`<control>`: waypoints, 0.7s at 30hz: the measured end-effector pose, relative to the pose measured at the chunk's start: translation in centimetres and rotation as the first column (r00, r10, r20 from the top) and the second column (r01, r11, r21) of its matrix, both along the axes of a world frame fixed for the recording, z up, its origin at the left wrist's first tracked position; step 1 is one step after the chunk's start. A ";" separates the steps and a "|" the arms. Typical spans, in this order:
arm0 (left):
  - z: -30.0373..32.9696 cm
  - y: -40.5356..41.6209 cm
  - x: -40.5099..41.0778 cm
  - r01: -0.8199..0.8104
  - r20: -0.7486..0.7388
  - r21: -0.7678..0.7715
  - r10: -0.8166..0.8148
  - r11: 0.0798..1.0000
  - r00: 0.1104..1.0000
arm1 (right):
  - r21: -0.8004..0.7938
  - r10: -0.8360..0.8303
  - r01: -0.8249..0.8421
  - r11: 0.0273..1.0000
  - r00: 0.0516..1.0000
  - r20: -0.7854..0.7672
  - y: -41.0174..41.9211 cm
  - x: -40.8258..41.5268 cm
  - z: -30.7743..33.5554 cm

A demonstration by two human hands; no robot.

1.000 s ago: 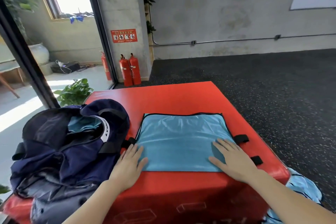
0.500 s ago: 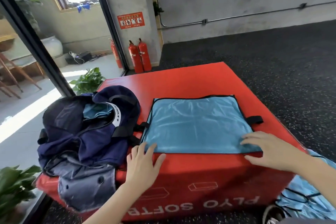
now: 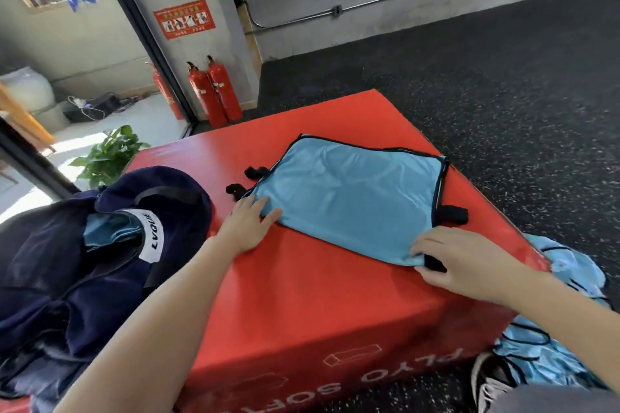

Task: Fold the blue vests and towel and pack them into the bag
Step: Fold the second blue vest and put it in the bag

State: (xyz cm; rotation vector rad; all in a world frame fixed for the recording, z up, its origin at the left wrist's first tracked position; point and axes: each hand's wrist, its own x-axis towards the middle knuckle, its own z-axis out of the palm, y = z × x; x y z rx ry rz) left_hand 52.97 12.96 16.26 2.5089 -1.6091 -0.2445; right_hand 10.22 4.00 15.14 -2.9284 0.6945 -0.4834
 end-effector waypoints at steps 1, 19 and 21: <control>0.1 -0.8 0.3 0.006 0.000 -0.003 -0.006 1.000 1.000 | -0.013 0.002 -0.002 1.000 1.000 0.009 0.0 0.2 0.0; 0.0 20.0 -6.8 0.092 0.105 -0.248 -0.068 0.964 0.992 | 0.253 -0.064 0.097 0.962 0.989 -0.135 10.4 14.2 3.2; 0.1 22.2 -6.7 0.057 0.092 -0.246 -0.035 0.967 0.995 | 0.550 -0.038 0.005 0.835 0.998 0.049 12.8 16.5 3.4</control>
